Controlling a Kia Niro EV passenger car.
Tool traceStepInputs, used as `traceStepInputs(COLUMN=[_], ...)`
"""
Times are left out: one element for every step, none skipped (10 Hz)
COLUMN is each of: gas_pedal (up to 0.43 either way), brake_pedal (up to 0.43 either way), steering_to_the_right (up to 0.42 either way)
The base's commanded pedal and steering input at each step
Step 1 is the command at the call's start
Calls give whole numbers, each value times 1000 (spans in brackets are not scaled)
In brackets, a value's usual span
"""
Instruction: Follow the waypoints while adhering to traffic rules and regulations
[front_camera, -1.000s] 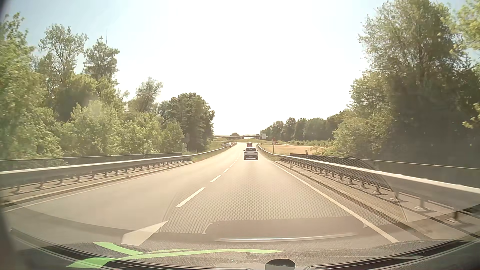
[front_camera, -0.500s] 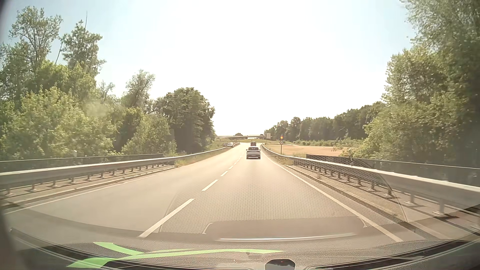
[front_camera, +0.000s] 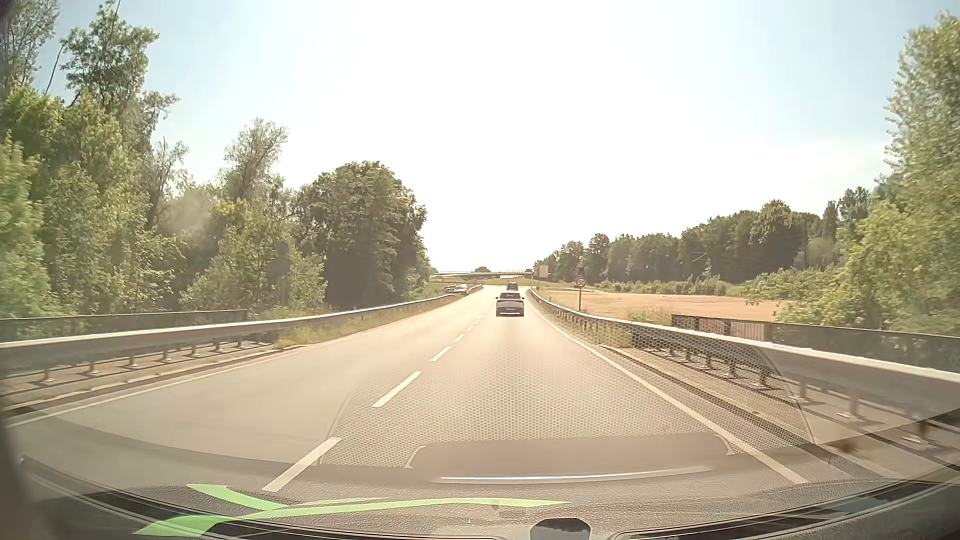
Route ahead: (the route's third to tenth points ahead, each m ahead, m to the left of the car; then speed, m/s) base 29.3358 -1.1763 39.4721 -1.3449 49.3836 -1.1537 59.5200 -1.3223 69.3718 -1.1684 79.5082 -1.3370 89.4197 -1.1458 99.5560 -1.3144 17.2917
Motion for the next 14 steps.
traceStepInputs(gas_pedal=[130, 130, 138, 138, 138, 130, 98, 67, 59, 47, 47, 59, 98, 130], brake_pedal=[0, 0, 0, 0, 0, 0, 0, 0, 0, 0, 0, 0, 0, 0], steering_to_the_right=[-5, -5, -5, -5, -4, -3, -2, -1, -1, 0, 1, 2, 2, 3])
